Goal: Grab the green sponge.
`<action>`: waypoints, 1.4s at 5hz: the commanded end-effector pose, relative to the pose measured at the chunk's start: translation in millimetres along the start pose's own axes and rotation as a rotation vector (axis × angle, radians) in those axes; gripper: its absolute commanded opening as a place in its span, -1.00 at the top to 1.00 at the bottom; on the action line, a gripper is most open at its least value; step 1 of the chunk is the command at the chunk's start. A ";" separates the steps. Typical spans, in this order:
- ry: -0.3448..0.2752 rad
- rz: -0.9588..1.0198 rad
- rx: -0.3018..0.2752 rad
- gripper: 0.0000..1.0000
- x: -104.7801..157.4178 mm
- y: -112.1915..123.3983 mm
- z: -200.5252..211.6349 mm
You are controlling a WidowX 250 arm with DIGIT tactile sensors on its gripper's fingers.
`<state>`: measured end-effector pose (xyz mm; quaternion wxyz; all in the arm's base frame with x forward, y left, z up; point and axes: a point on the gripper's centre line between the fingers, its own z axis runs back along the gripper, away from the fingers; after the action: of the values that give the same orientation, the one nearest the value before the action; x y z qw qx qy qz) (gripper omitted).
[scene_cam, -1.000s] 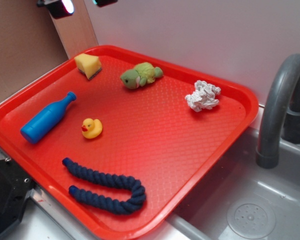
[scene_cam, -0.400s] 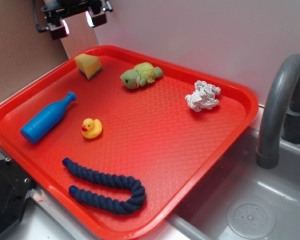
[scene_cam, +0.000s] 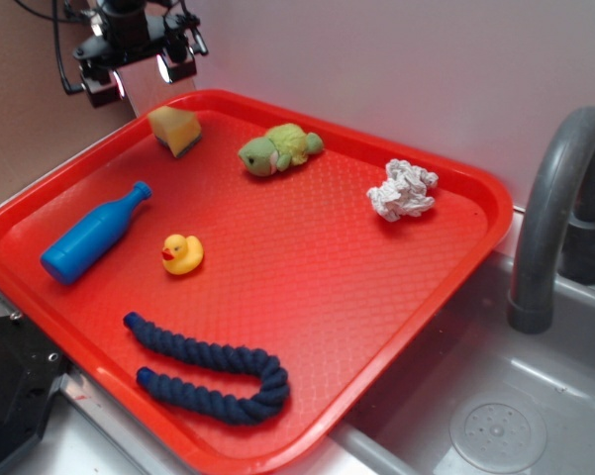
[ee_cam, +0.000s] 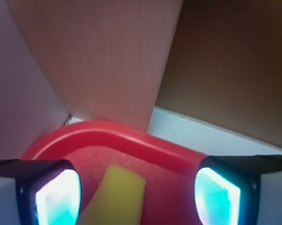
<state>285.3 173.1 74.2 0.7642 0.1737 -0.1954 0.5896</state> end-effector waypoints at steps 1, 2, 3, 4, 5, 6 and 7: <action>0.089 0.009 -0.070 -1.00 -13.4 5.0 -14.4; 0.127 -0.021 -0.141 1.00 -14.7 0.4 -19.5; 0.140 -0.025 -0.176 1.00 -6.1 5.2 -8.9; 0.165 -0.099 -0.176 1.00 4.7 12.7 11.5; 0.176 -0.348 -0.180 1.00 1.8 11.2 47.1; 0.218 -0.614 -0.201 1.00 -22.0 3.1 85.0; 0.229 -0.879 -0.222 1.00 -50.8 -0.3 107.4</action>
<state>267.8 50.3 116.5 0.9737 0.0936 -0.0588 0.1994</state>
